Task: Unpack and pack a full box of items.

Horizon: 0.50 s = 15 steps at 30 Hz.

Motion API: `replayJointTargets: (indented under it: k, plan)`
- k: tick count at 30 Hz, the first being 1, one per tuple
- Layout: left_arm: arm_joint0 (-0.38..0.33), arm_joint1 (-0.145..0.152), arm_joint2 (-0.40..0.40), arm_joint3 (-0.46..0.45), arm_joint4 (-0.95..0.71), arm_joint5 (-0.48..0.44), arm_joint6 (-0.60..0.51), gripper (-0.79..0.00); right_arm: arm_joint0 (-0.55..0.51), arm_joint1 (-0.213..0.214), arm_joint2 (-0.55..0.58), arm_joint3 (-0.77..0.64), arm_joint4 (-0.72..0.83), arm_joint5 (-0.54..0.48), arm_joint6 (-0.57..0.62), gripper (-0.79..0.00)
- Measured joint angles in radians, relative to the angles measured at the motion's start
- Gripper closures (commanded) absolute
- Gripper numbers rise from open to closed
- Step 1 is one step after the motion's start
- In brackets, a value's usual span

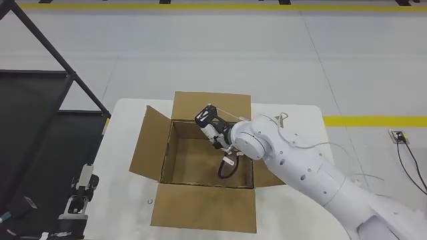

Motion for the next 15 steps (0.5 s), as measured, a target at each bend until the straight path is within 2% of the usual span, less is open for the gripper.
replayJointTargets:
  k: [6,11,15]
  plan:
    - [0.0,0.0,0.0,0.0,0.0,0.0,0.0,-0.785,0.0,0.0,0.0,-0.001,0.0,0.0,0.0,0.0]
    - [0.0,0.0,0.0,0.0,0.0,0.0,0.0,-0.785,-0.046,0.01,0.026,0.014,-0.004,-0.034,-0.034,0.0]
    - [0.0,0.0,0.0,0.0,0.0,0.0,0.0,-0.785,-0.029,-0.025,-0.007,0.085,0.024,-0.121,0.011,0.0]
